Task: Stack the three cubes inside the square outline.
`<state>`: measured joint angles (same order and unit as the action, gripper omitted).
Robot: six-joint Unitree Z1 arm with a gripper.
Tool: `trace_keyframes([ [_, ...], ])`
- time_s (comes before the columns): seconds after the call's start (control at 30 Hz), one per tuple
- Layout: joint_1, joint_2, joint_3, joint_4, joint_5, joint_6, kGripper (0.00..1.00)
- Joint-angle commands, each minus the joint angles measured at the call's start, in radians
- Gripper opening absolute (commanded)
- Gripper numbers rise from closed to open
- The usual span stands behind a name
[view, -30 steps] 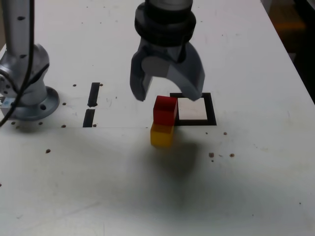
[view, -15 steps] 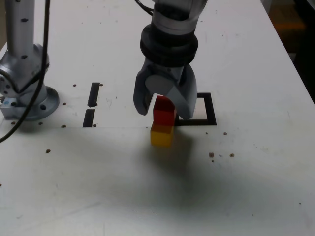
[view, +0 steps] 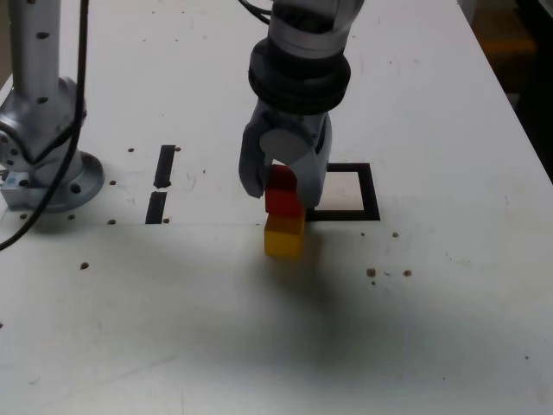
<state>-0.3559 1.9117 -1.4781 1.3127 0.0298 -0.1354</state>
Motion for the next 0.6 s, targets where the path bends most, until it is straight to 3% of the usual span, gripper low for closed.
trace_keyframes([
  [0.0,0.002,-0.010,-0.007,0.005,0.007,-0.003,0.25],
  [0.2,0.002,-0.018,-0.020,0.033,0.031,-0.016,0.16],
  [0.4,-0.005,-0.045,-0.082,0.076,0.072,-0.032,0.14],
  [0.57,-0.029,-0.040,-0.162,0.033,0.080,-0.033,0.14],
])
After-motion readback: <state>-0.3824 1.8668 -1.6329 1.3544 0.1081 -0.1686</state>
